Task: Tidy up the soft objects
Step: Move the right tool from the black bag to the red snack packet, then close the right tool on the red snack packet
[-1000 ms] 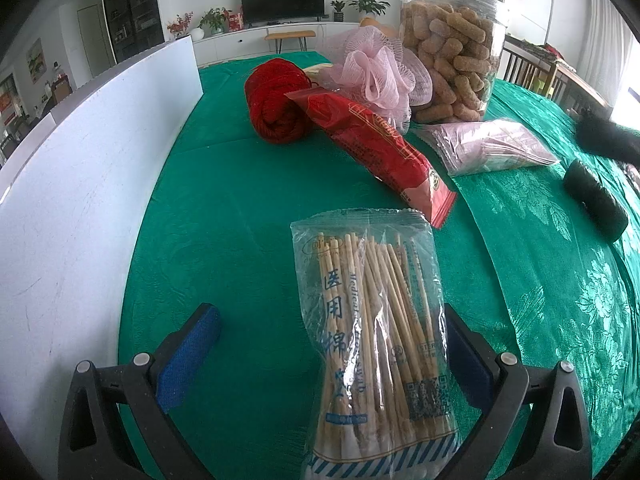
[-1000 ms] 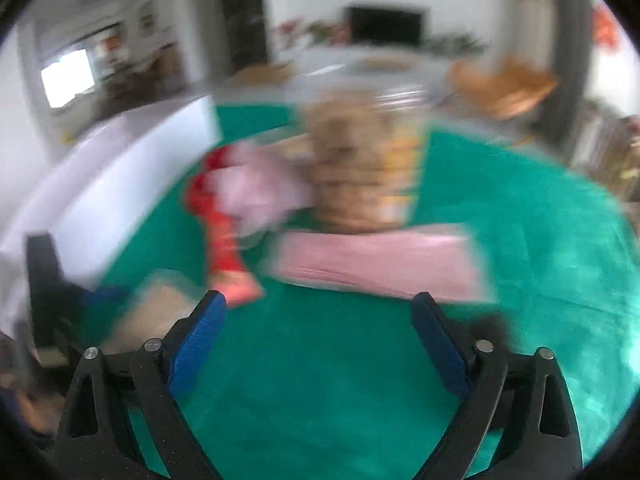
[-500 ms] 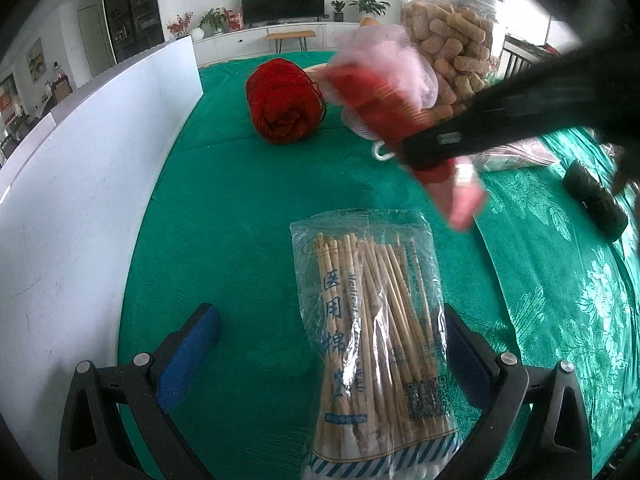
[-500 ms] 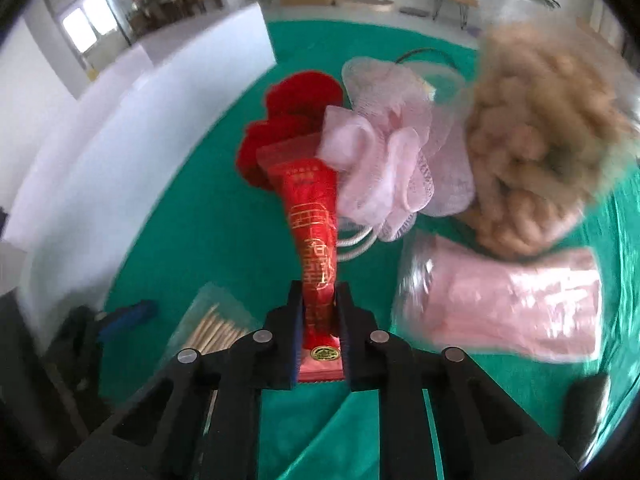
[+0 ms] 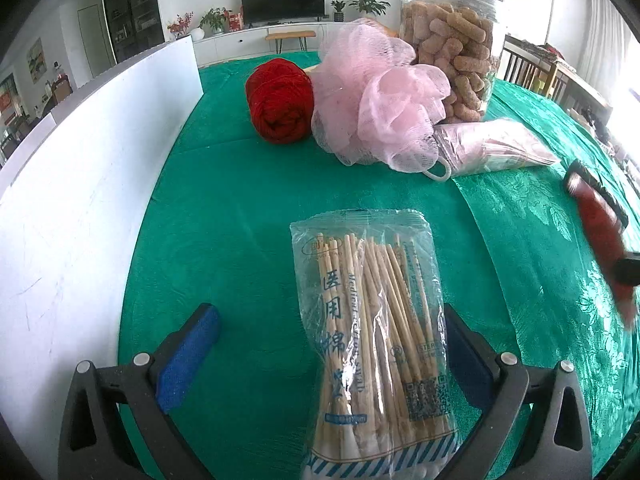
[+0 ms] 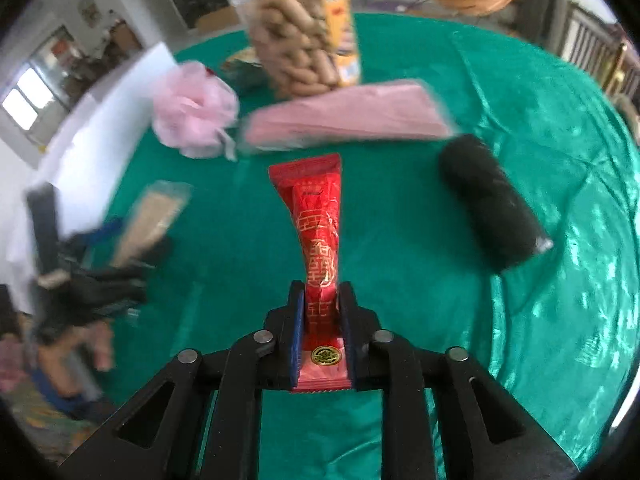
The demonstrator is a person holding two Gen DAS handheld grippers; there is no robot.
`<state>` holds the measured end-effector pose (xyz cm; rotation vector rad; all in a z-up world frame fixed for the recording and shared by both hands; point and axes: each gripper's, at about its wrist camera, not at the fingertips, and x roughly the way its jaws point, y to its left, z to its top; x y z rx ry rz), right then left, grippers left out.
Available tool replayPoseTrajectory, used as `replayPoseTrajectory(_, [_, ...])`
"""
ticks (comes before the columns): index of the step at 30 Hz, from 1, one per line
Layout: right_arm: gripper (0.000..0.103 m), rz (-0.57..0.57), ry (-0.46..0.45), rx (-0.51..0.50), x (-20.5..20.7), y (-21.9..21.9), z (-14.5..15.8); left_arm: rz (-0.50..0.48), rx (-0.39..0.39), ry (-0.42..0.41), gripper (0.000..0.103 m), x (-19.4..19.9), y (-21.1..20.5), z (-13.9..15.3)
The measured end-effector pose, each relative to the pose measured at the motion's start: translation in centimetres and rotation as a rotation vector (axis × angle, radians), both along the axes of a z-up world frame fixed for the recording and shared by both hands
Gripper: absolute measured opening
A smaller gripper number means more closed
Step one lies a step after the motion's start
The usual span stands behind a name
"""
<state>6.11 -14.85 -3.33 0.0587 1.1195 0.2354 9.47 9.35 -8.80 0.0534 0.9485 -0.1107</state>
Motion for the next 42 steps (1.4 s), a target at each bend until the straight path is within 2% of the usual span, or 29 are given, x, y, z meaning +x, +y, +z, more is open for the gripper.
replayPoseTrajectory(1, [0.053, -0.006, -0.020, 0.005, 0.3, -0.1, -0.5, 0.000, 0.000, 0.000, 0.103, 0.0, 0.0, 0.0])
replayPoseTrajectory(2, [0.069, -0.010, -0.034, 0.012, 0.2, 0.1, -0.9, 0.000, 0.000, 0.000, 0.103, 0.0, 0.0, 0.0])
replayPoseTrajectory(3, [0.077, -0.021, -0.062, 0.013, 0.2, 0.0, -1.5, 0.000, 0.000, 0.000, 0.103, 0.0, 0.0, 0.0])
replayPoseTrajectory(6, [0.078, -0.039, -0.088, -0.039, 1.1, 0.6, -3.3, 0.000, 0.000, 0.000, 0.103, 0.0, 0.0, 0.0])
replayPoseTrajectory(7, [0.077, -0.035, -0.137, -0.060, 0.8, 0.8, -3.4, 0.000, 0.000, 0.000, 0.103, 0.0, 0.0, 0.0])
replayPoseTrajectory(12, [0.082, -0.012, -0.236, -0.125, -0.6, 1.5, -4.2, 0.000, 0.000, 0.000, 0.103, 0.0, 0.0, 0.0])
replayPoseTrajectory(18, [0.085, -0.004, -0.232, -0.117, -0.4, 1.3, -4.4, 0.001, 0.000, 0.000, 0.103, 0.0, 0.1, 0.1])
replayPoseTrajectory(42, [0.085, -0.004, -0.231, -0.117, -0.4, 1.3, -4.5, 0.001, 0.000, -0.001, 0.103, 0.0, 0.1, 0.0])
